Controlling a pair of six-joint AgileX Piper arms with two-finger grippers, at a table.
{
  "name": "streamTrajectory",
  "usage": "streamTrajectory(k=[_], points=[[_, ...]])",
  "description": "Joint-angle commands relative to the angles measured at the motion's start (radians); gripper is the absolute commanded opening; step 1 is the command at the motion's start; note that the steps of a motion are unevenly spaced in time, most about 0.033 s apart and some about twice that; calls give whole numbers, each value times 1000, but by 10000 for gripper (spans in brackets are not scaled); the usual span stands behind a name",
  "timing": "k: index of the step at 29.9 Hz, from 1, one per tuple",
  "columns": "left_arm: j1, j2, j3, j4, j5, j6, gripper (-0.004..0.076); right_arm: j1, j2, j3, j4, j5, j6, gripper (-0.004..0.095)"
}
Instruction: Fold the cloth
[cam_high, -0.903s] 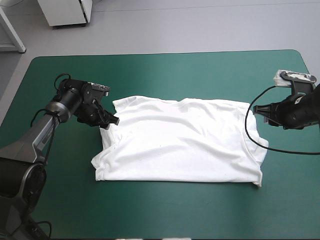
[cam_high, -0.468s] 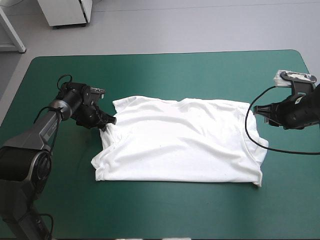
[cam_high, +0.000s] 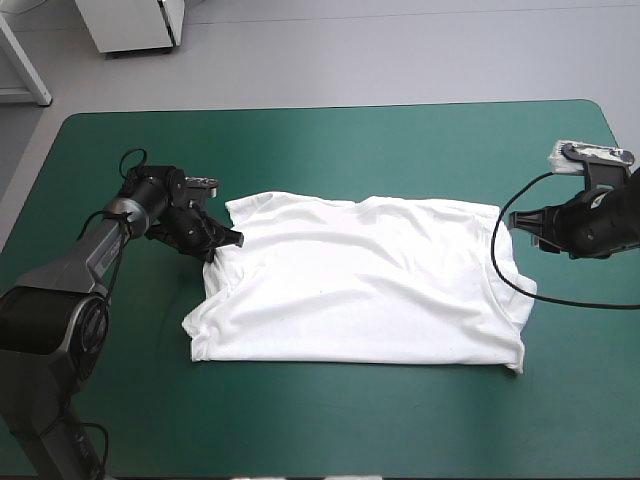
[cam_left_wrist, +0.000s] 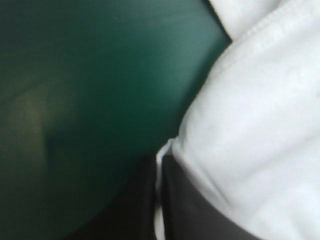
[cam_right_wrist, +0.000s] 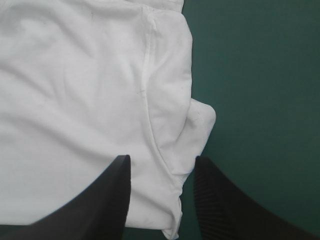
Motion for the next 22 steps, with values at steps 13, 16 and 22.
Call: streamTrajectory(k=[13,16,22], points=[[-71,-171,-94,-21,-7,47,-9,-4,-28,-33,-10,-28,-1,374],[-123,-179,-108,-29,6,72,-9,-4,-28,-33,-10,-28,-1,372],[-231,-165,-110,-110,-28,98,-9,-4,-28,-33,-10,-28,-1,372]])
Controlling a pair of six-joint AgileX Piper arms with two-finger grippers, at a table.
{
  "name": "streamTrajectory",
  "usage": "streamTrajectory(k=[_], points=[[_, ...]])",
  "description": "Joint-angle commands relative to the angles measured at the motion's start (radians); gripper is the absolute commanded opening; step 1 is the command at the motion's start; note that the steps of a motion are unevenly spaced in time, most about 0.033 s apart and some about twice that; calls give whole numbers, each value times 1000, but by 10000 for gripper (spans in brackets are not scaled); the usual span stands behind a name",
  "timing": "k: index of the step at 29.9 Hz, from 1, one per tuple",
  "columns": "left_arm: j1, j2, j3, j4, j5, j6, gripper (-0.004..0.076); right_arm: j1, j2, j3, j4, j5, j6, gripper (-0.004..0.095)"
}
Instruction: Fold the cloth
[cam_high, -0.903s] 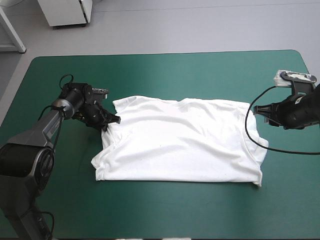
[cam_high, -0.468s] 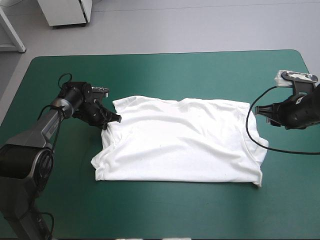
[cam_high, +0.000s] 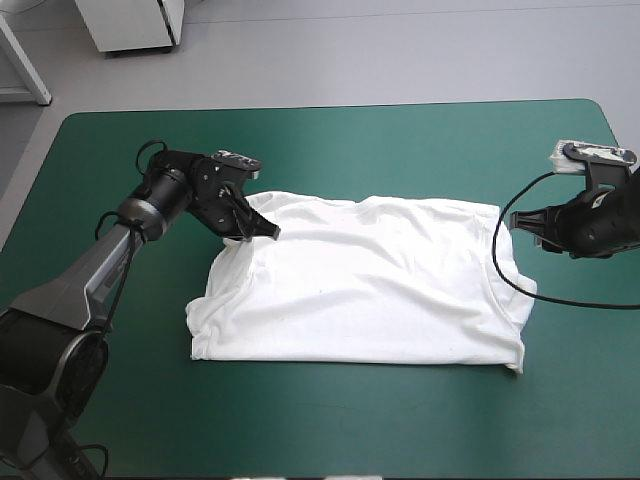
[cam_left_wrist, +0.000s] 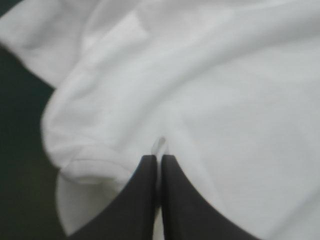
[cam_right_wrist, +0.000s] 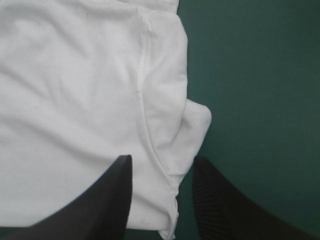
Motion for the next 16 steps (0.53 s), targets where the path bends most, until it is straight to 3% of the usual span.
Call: streamTrajectory(k=[1,16], points=[[-60,-33,-31,-90,-52,22,-9,-4,-28,-32,1,-29,-3,372],[-136,140,-31,-116,-46,41,-1,-4,-28,-32,1,-29,-3,372]])
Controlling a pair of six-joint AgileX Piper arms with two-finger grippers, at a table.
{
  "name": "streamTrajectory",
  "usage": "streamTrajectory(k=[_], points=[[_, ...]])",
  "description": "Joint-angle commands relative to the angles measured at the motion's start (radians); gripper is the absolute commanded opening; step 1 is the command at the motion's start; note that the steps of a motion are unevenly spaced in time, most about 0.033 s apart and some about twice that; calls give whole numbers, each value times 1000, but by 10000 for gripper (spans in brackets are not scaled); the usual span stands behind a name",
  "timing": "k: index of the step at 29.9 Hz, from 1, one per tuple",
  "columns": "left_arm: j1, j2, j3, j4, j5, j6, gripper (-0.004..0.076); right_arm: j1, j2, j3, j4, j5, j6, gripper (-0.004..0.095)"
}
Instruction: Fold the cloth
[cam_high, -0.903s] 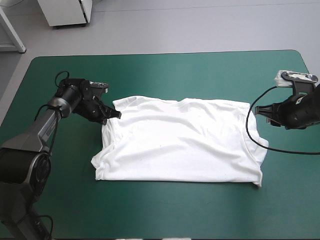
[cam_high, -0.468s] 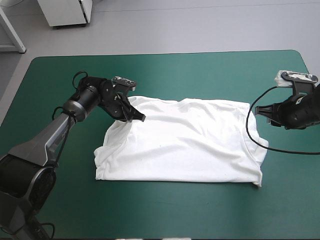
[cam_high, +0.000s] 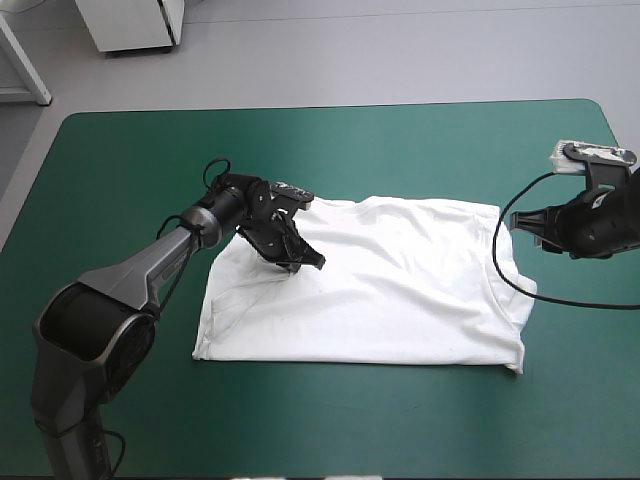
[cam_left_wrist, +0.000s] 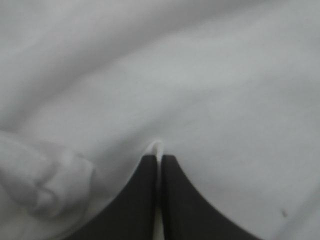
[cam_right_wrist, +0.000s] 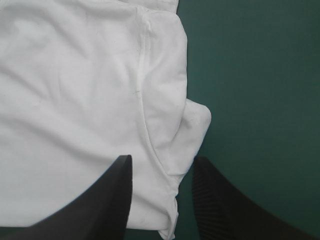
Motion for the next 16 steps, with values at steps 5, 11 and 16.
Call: streamTrajectory(k=[5,11,16], points=[[-3,-60,-26,-9,15,-1,165,-4,-28,-32,1,-29,-4,372],[-1,-118,-104,4,93,14,361,-4,-26,-32,-7,-29,-4,402],[-1,-197,-189,83,115,14,361,-4,-16,-18,-63,-29,4,473]])
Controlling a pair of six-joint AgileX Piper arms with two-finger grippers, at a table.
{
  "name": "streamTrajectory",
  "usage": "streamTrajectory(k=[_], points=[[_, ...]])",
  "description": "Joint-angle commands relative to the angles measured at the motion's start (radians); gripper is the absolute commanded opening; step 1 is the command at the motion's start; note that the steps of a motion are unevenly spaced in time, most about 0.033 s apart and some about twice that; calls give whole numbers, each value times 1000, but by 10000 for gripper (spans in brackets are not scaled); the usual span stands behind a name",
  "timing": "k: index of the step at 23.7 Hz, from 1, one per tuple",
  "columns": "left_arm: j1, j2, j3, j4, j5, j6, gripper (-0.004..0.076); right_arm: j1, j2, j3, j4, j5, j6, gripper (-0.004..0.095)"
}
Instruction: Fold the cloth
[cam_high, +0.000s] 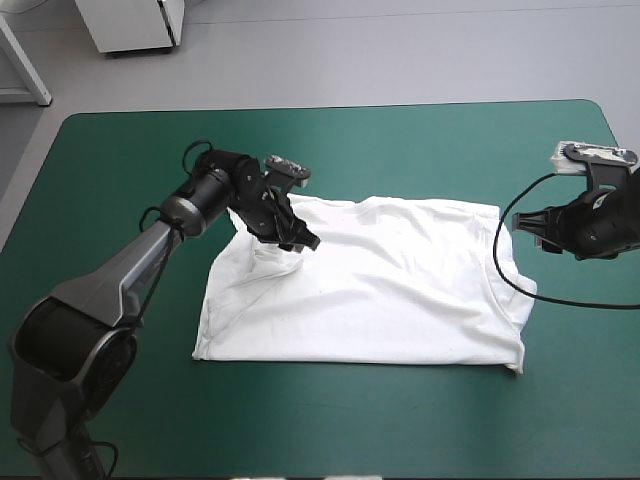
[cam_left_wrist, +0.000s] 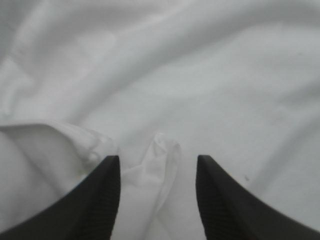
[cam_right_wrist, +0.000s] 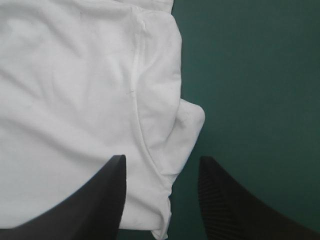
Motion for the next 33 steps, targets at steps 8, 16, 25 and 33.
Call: streamTrajectory(k=[8,16,25,33], points=[[87,-201,-11,117,58,-62,346,-4,91,175,-58,-132,31,472],[178,-219,22,101,14,-62,346,-31,339,178,-19,-255,30,471],[178,-219,22,70,-27,-62,346,-38,453,178,-12,-286,16,445],[178,-219,22,67,-39,-62,346,-36,428,174,17,-257,25,-13]])
